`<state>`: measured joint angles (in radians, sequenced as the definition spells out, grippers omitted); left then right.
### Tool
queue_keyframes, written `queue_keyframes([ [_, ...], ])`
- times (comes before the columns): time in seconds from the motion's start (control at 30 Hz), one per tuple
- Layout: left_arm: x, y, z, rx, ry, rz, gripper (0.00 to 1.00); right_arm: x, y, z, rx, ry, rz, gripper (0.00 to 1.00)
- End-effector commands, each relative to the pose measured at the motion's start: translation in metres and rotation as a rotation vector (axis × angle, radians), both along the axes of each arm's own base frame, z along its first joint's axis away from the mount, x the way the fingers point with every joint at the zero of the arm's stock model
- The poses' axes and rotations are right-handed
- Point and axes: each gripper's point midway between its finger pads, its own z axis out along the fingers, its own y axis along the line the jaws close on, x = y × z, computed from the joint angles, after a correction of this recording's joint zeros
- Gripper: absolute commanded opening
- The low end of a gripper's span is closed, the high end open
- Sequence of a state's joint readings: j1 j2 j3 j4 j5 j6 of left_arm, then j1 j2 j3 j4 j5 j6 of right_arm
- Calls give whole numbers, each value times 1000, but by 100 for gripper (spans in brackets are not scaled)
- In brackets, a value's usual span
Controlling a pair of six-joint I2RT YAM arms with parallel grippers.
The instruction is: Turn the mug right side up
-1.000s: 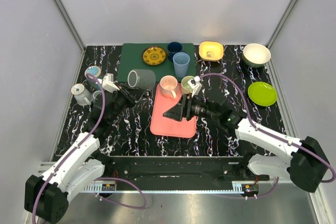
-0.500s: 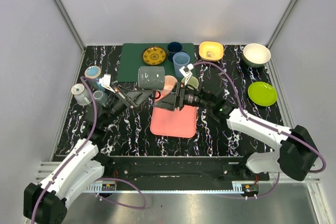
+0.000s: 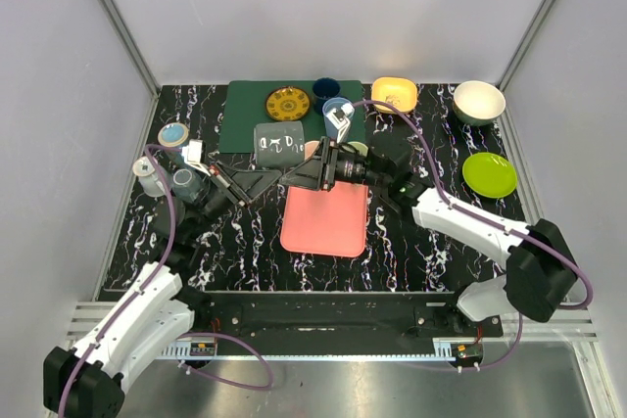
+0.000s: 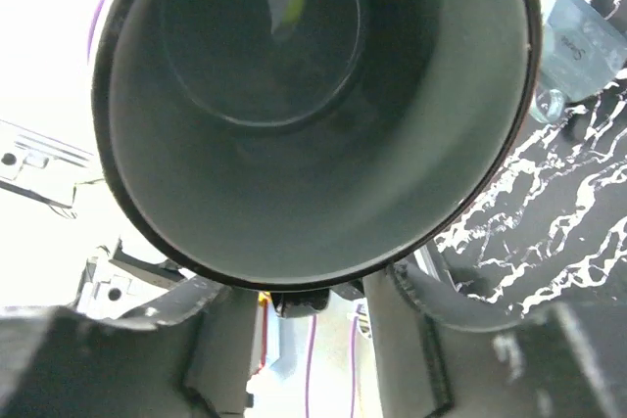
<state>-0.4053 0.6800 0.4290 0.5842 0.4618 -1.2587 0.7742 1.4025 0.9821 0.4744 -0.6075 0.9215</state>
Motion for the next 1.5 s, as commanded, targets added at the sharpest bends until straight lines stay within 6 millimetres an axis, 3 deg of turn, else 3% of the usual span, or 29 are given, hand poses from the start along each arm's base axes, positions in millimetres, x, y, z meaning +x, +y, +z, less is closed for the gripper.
queue_keyframes([
  [0.0, -24, -3, 29, -41, -145, -68, 0, -2, 7, 33, 100, -51, 47, 44],
  [0.13, -25, -8, 25, -25, -145, -91, 0, -4, 7, 38, 133, -53, 60, 29],
  [0.2, -26, -9, 23, -20, -144, -97, 0, -5, 7, 41, 148, -59, 69, 5],
  [0.23, -26, -10, 21, -16, -141, -100, 0, -5, 7, 42, 149, -57, 68, 0],
  [0.33, -25, -9, 14, 10, -135, -85, 1, -5, 3, 43, 140, -82, 51, 0],
  [0.4, -20, -7, 8, 37, -109, -56, 12, -1, -4, 40, 89, -85, -5, 0],
  [0.43, -21, -5, 9, 54, -132, -37, 32, 0, -6, 39, 65, -126, -24, 0],
  [0.47, -17, -4, 1, 81, -99, -13, 40, 1, -10, 39, 44, -141, -44, 0],
  [0.53, -16, 3, 5, 131, -129, 41, 55, 3, -22, 36, -38, -185, -106, 0],
  [0.57, -8, 8, -9, 180, -69, 88, 59, 4, -27, 35, -67, -201, -125, 0],
  [0.63, -7, 19, -5, 233, -90, 157, 64, 7, -45, 31, -169, -244, -195, 0],
  [0.67, -2, 25, -19, 283, -33, 199, 65, 8, -51, 30, -200, -259, -218, 0],
  [0.7, -2, 31, -13, 295, -37, 232, 65, 10, -65, 11, -309, -223, -262, 0],
  [0.77, 7, 48, -33, 376, 39, 333, 67, 16, -80, 3, -421, -260, -308, 0],
  [0.8, 7, 57, -32, 385, 49, 377, 68, 20, -97, -20, -542, -228, -358, 0],
  [0.83, 9, 65, -36, 411, 68, 420, 68, 22, -106, -29, -609, -245, -374, 0],
  [0.9, 14, 93, -51, 476, 154, 559, 68, 23, -127, -61, -770, -212, -406, 0],
  [0.97, 15, 119, -66, 544, 235, 681, 67, 19, -134, -79, -859, -213, -398, 0],
  [1.07, 14, 129, -68, 616, 242, 716, 66, 15, -141, -110, -976, -185, -400, 0],
  [1.23, 18, 128, -77, 702, 267, 696, 65, 16, -146, -156, -1081, -126, -416, 0],
  [1.47, 19, 135, -89, 758, 286, 718, 66, 35, -145, -212, -1224, -88, -435, 0],
])
